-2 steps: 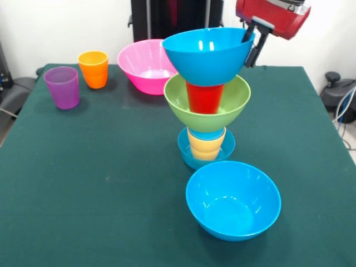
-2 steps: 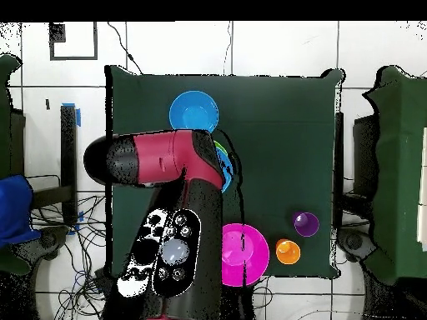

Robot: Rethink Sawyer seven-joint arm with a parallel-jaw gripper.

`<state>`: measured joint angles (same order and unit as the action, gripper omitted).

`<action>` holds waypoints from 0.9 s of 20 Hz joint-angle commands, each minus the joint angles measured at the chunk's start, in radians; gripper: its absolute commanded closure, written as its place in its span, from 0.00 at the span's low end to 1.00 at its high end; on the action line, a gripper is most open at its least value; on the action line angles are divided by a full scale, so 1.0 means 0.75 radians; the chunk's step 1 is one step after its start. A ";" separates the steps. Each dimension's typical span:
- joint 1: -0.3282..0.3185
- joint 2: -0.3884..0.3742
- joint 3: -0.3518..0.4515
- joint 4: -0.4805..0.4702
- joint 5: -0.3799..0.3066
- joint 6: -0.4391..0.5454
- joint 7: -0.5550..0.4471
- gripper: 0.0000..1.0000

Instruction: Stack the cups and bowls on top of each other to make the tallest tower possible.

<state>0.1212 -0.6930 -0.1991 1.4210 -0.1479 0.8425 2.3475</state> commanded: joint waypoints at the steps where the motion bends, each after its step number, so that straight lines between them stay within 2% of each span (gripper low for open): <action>1: -0.055 0.031 0.186 0.043 -0.096 0.147 -0.310 0.00; 6: -0.026 0.013 0.136 0.033 -0.109 0.138 -0.212 0.00; 13: -0.019 -0.013 0.137 0.083 -0.112 0.119 -0.222 0.00; 18: -0.010 -0.023 0.126 0.074 -0.106 0.153 -0.203 0.00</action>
<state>0.1116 -0.7053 -0.1876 1.4209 -0.1482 0.8426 2.3475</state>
